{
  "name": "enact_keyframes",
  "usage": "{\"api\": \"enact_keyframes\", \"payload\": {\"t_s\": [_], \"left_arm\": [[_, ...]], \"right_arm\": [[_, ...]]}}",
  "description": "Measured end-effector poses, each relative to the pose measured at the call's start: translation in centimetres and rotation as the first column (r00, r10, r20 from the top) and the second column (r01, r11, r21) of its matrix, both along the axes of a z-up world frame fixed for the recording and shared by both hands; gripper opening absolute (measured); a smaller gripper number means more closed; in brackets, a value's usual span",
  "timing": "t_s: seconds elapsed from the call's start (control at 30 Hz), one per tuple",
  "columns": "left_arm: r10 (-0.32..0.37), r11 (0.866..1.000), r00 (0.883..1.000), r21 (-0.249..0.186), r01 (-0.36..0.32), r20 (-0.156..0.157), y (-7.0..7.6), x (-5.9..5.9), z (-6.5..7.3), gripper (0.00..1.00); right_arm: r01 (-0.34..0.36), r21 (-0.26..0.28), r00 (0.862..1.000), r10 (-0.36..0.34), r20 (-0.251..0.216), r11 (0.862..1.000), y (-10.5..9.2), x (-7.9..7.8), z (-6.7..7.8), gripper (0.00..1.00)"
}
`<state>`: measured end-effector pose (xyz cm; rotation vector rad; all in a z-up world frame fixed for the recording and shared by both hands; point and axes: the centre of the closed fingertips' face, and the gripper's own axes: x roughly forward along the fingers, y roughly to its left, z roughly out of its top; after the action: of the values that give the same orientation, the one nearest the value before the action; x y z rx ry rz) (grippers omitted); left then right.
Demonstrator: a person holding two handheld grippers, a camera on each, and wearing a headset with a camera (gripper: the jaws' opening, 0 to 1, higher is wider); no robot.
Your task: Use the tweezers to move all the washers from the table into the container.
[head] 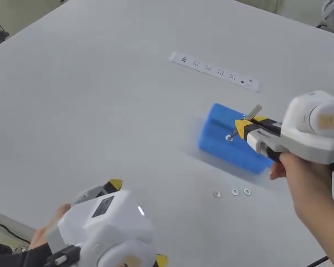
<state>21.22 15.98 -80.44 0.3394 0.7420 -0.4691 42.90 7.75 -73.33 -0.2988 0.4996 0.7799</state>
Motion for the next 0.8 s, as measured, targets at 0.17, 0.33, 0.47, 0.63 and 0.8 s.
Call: {"api": "enact_keyframes", "payload": {"t_s": [0.17, 0.33, 0.47, 0.63, 0.8], "left_arm": [[-0.004, 1.0, 1.0, -0.006, 0.004, 0.005, -0.1, 0.0, 0.1, 0.86], [-0.003, 1.0, 1.0, -0.006, 0.003, 0.0, -0.1, 0.0, 0.0, 0.86], [-0.007, 1.0, 1.0, -0.001, 0.007, 0.0, -0.1, 0.0, -0.1, 0.86], [-0.01, 1.0, 1.0, 0.001, 0.01, -0.007, -0.1, -0.1, -0.2, 0.86], [-0.023, 1.0, 0.999, -0.001, 0.023, -0.026, -0.4, -0.3, -0.5, 0.86]], "right_arm": [[0.021, 0.0, 1.0, -0.021, -0.012, 1.0, 0.2, 1.1, -0.8, 0.02], [0.022, -0.02, 1.0, -0.022, -0.016, 1.0, 0.4, 1.8, -2.0, 0.02], [0.03, -0.022, 0.999, -0.03, -0.037, 0.999, 0.5, 2.1, -3.0, 0.02], [0.025, -0.034, 0.998, -0.027, -0.054, 0.999, 0.5, 2.1, -4.5, 0.02], [0.018, -0.047, 0.997, -0.022, -0.079, 0.999, 0.6, 2.2, -5.8, 0.02]]}}
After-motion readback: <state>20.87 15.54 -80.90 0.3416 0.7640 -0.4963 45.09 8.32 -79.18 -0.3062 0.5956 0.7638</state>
